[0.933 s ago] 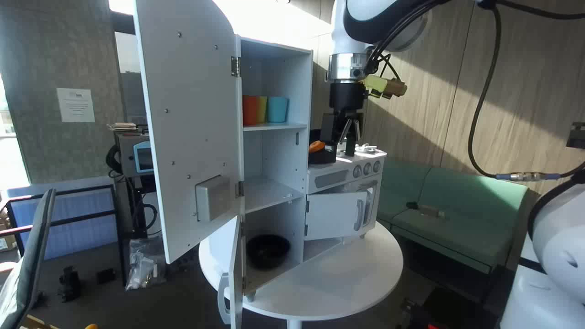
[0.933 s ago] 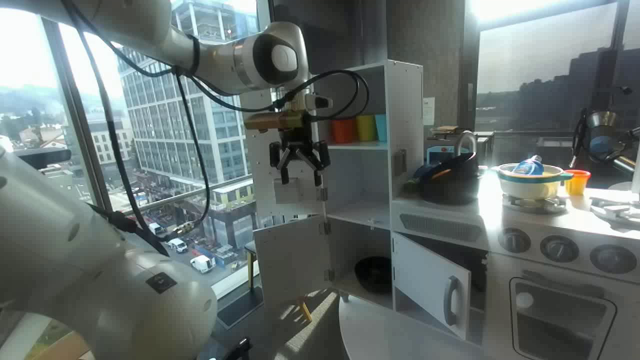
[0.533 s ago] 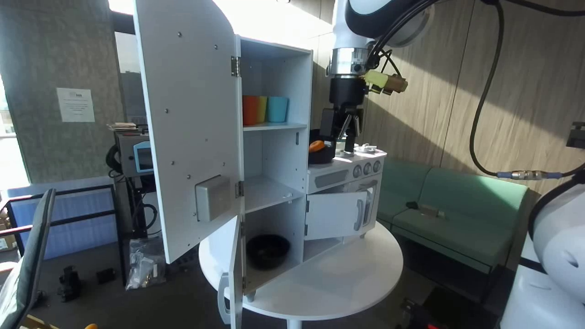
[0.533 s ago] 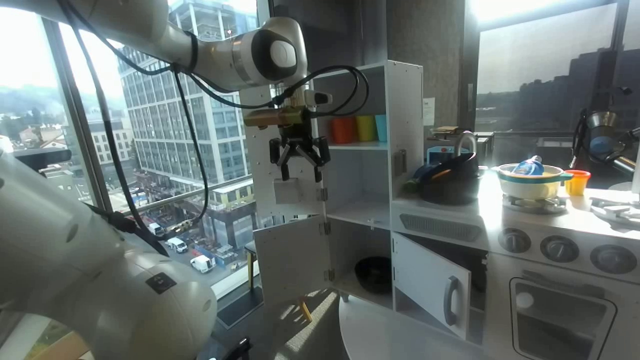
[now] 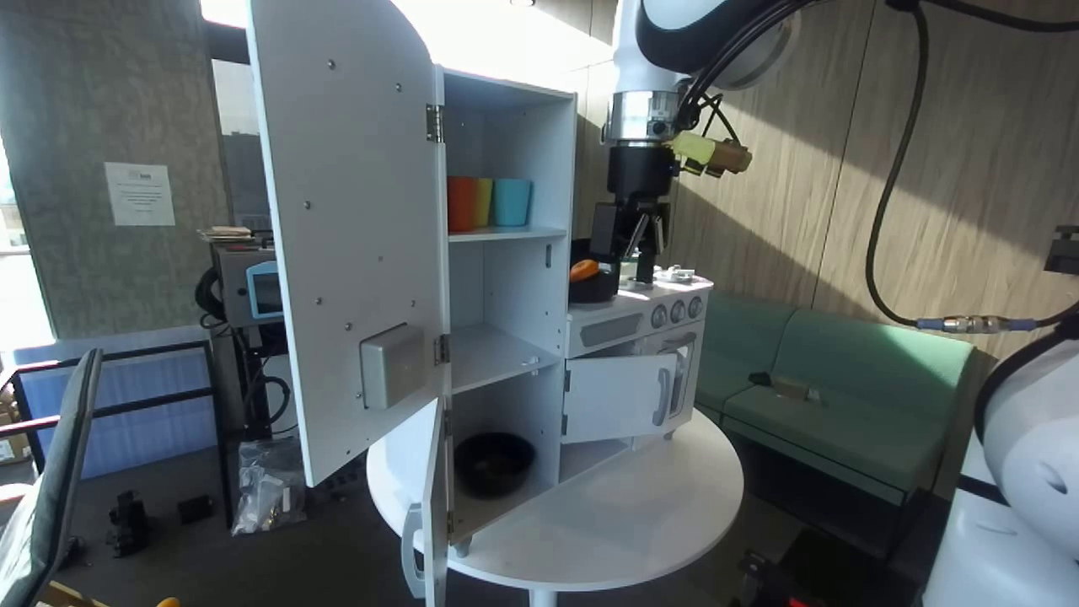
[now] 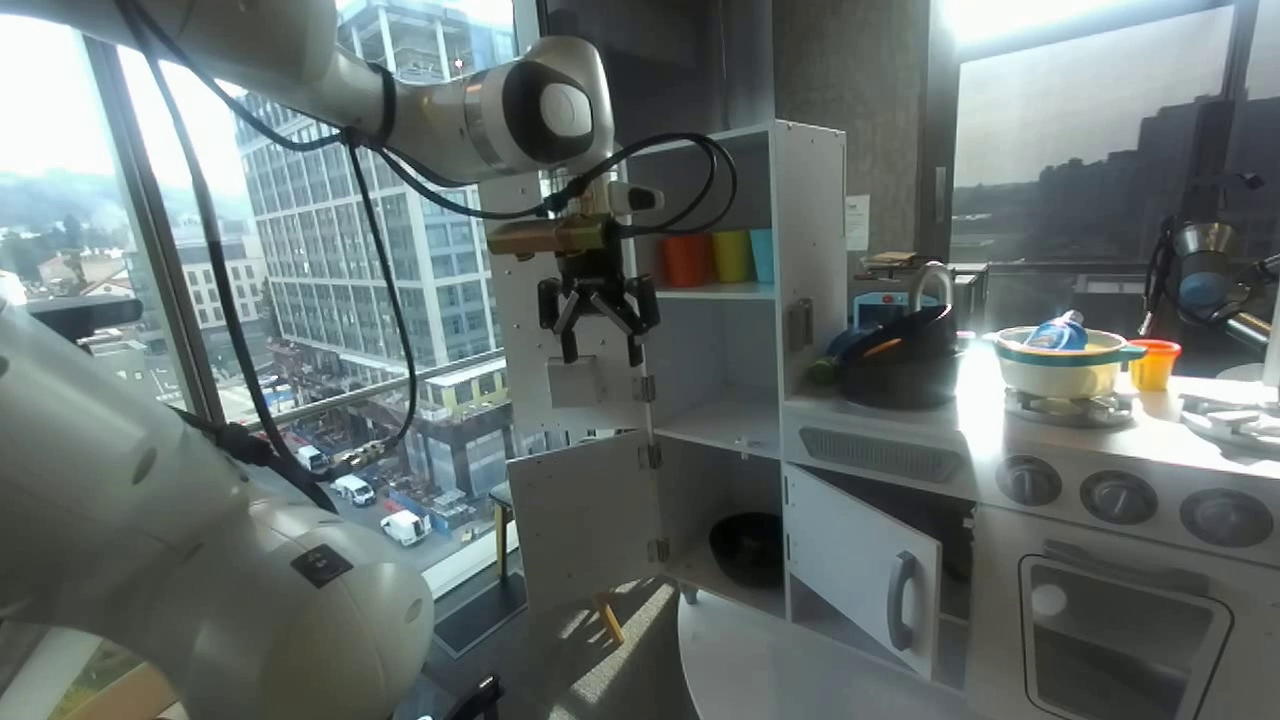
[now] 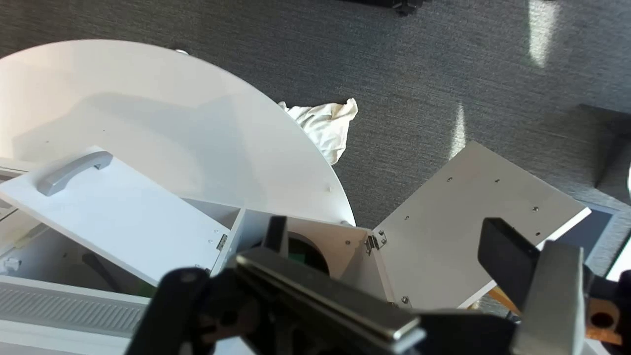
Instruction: Close the open kitchen cabinet doors
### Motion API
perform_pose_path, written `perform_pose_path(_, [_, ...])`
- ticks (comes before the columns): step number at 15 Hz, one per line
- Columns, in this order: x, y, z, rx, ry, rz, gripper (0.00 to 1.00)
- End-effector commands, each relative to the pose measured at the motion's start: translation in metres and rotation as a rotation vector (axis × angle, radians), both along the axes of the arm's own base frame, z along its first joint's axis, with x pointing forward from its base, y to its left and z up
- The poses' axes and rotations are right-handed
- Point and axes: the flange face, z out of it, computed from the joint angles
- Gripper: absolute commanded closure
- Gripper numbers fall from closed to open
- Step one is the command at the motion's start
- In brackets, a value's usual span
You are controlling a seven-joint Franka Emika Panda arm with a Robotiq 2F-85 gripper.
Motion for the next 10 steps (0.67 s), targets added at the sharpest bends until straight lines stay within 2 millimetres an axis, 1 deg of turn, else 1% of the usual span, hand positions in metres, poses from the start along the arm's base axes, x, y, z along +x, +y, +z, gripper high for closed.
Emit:
perform_pose_path(1, [-0.001, 0.037, -0.021, 0.014, 0.025, 0.07, 0.0])
perform_pose_path(2, [-0.004, 0.051, -0.029, 0.015, 0.032, 0.093, 0.0])
perform_pose_path(4, [-0.01, 0.086, -0.05, 0.006, 0.045, 0.126, 0.0])
perform_pose_path(7, [-0.015, 0.131, -0.073, 0.02, -0.023, 0.056, 0.0])
perform_pose_path(9, [-0.011, 0.149, -0.089, 0.058, -0.056, -0.013, 0.0])
perform_pose_path(10, [-0.006, 0.156, -0.095, 0.084, -0.099, -0.045, 0.0])
